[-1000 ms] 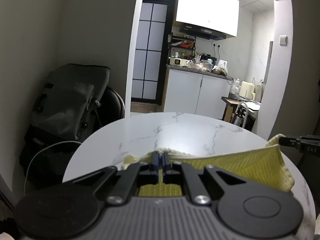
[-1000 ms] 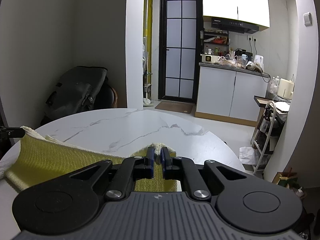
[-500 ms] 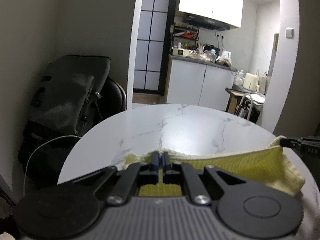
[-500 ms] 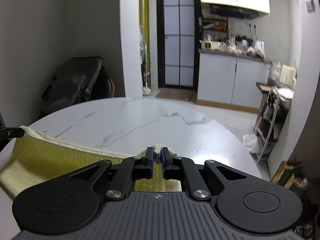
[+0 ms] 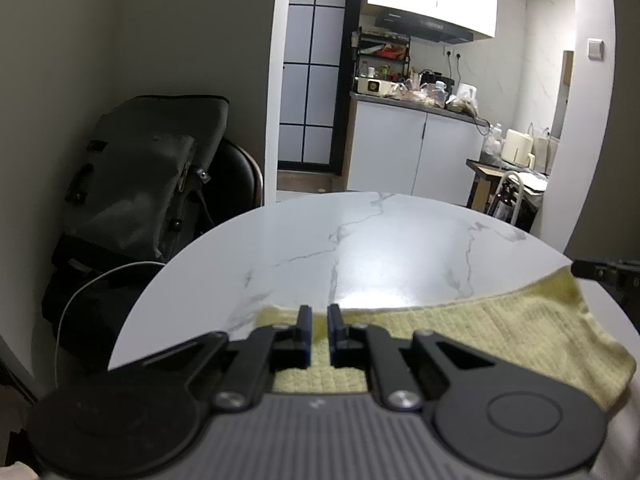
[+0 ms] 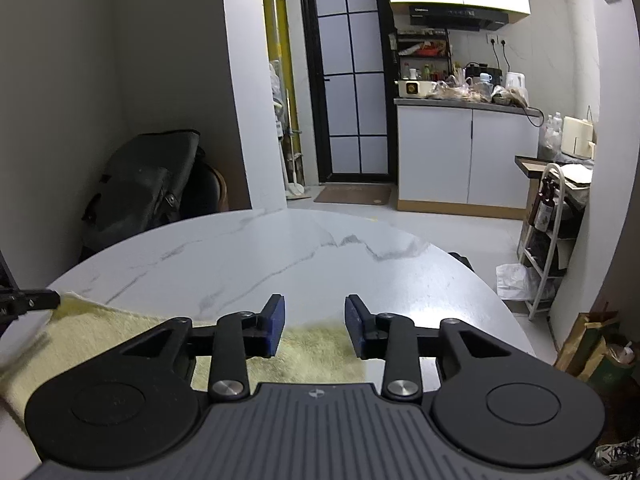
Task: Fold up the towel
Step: 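Open both grippers and pull them back from the folded towel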
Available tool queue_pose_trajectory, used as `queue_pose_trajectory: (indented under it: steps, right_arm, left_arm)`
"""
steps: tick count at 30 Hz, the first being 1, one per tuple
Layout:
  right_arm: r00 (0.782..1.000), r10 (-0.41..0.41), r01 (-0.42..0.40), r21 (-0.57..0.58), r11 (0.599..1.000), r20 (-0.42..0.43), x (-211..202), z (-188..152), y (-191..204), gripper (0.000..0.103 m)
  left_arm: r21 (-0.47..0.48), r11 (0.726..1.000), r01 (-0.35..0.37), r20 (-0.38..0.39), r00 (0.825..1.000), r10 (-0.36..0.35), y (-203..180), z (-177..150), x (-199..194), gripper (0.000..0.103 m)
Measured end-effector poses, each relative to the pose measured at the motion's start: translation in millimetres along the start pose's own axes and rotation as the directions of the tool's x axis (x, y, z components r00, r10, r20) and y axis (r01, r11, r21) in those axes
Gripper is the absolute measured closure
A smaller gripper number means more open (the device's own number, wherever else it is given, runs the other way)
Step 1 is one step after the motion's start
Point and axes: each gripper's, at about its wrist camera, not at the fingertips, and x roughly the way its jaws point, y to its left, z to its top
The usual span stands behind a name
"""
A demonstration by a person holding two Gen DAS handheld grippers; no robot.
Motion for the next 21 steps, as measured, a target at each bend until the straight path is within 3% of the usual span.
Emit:
queue_pose_trajectory:
  steps: [21]
  right_arm:
    - [0.995, -0.003, 0.001, -0.026, 1.000, -0.104, -31, -28, 16, 0.065]
  left_arm:
    - [0.020, 1.000, 0.012, -0.067, 0.998, -0.011, -15, -30, -40, 0.094]
